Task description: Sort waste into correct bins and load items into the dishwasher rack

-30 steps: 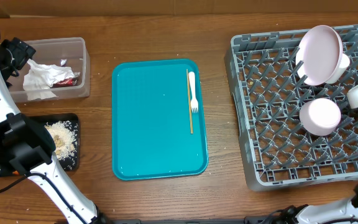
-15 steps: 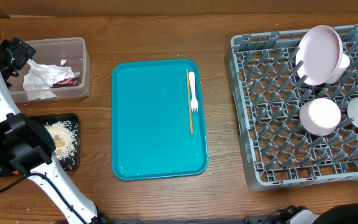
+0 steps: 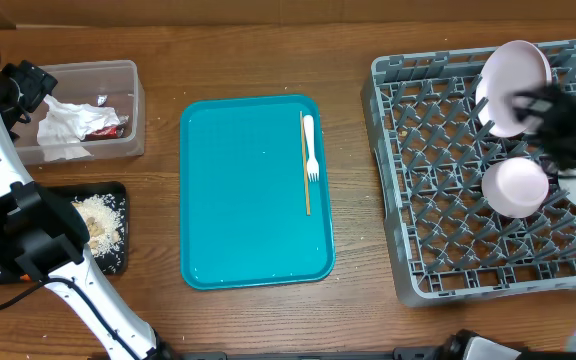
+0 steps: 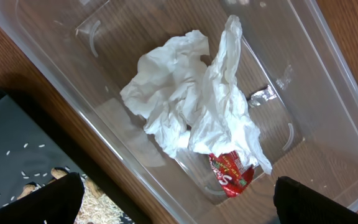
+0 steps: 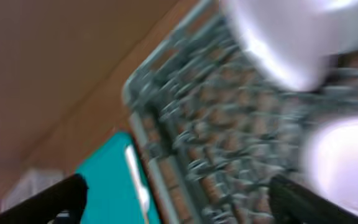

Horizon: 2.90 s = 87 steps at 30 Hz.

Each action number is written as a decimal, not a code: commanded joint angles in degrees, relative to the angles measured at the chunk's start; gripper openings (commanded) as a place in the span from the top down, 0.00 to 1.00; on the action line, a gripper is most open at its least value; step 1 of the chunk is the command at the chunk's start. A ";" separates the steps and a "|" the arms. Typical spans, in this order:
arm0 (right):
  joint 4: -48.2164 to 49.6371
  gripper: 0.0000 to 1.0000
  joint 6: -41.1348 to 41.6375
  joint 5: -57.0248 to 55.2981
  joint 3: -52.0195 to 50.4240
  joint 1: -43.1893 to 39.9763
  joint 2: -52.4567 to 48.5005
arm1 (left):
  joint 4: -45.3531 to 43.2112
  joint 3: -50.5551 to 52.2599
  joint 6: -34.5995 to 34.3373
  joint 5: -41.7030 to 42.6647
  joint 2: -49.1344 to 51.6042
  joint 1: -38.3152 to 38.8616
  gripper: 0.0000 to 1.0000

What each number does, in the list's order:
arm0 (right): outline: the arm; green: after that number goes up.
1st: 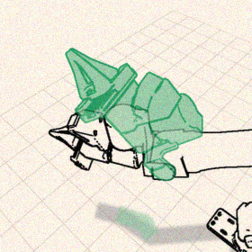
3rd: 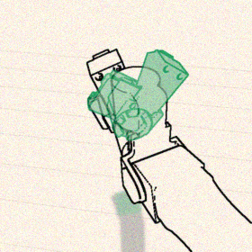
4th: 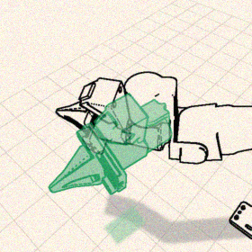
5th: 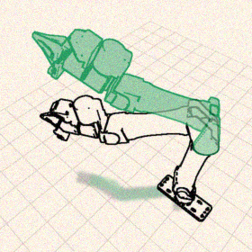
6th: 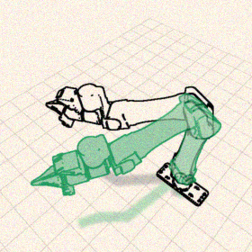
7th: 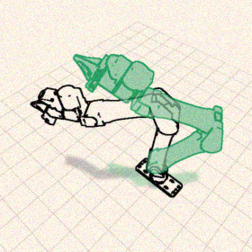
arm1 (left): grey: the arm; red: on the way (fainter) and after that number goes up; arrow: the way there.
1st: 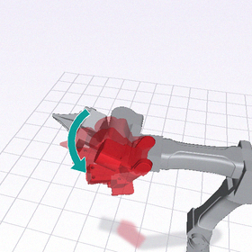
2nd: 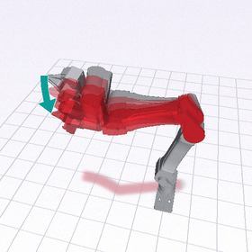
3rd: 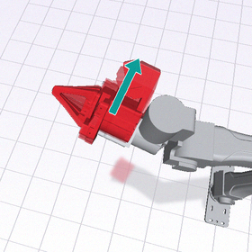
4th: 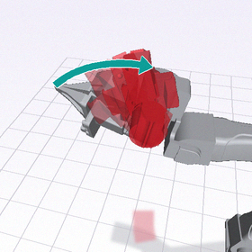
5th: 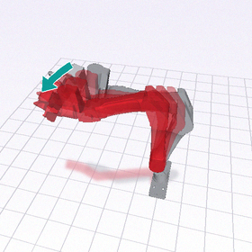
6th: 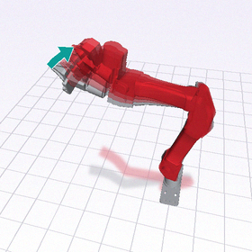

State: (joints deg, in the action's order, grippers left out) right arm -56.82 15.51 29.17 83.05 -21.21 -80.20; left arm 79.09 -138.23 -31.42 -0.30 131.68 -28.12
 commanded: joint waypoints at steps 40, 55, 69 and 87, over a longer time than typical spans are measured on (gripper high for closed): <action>8.79 0.46 22.99 -28.68 -1.01 59.52 -35.87 | -0.04 0.15 -0.33 -0.76 -0.72 0.44 0.00; 10.40 0.59 23.74 -30.36 -2.36 59.52 -39.12 | -0.04 0.15 -0.33 -0.76 -0.72 0.46 0.00; 1.57 0.96 21.55 -30.40 4.07 59.12 -37.44 | -0.04 0.15 -0.33 -0.76 -0.72 0.46 0.00; -2.16 0.58 12.31 -26.51 10.23 53.40 -26.34 | -0.04 0.15 -0.33 -0.76 -0.72 0.44 0.00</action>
State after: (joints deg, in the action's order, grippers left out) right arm -60.77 28.45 2.24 94.06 32.32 -105.43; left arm 79.09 -138.23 -31.42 -0.32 131.68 -28.10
